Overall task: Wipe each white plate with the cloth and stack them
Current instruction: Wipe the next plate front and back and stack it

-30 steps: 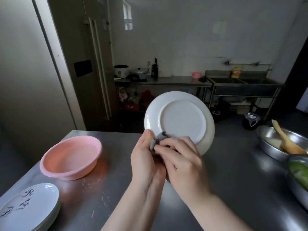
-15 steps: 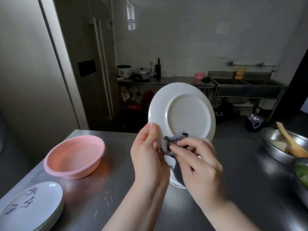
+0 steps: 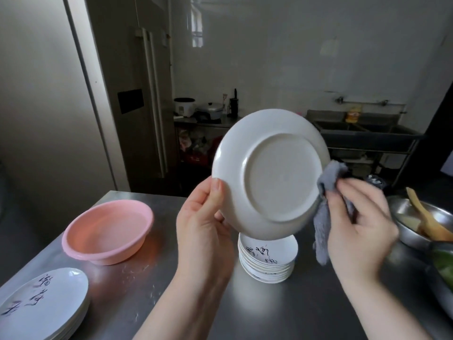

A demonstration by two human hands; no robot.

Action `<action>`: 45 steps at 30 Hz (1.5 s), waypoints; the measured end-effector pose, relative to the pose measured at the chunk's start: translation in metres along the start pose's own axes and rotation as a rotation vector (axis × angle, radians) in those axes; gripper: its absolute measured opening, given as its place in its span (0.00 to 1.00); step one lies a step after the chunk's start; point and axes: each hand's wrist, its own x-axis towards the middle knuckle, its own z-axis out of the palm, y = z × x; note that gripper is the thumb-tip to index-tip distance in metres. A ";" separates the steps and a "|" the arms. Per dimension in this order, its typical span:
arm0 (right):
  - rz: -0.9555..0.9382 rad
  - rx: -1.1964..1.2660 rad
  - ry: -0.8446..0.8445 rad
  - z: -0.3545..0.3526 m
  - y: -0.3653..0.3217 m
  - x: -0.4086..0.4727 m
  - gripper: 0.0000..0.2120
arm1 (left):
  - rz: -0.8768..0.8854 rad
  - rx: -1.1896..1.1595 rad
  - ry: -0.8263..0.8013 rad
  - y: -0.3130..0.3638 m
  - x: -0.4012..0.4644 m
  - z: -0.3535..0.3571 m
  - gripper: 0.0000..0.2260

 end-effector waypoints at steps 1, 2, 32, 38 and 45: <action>0.045 0.026 -0.038 0.002 -0.003 0.011 0.08 | -0.002 0.014 0.003 0.000 0.001 -0.002 0.13; 0.084 0.047 -0.080 0.005 -0.006 0.021 0.09 | -0.007 0.034 0.012 0.000 0.001 -0.004 0.14; -0.137 -0.174 -0.337 0.019 -0.024 0.024 0.10 | -0.136 0.119 0.119 -0.010 -0.001 -0.019 0.09; -0.257 -0.115 -0.447 0.018 -0.043 -0.039 0.11 | -0.224 -0.003 0.082 -0.024 -0.003 -0.019 0.14; -0.230 -0.235 -0.372 0.033 -0.033 0.009 0.15 | -0.196 0.003 0.154 -0.030 0.001 -0.022 0.15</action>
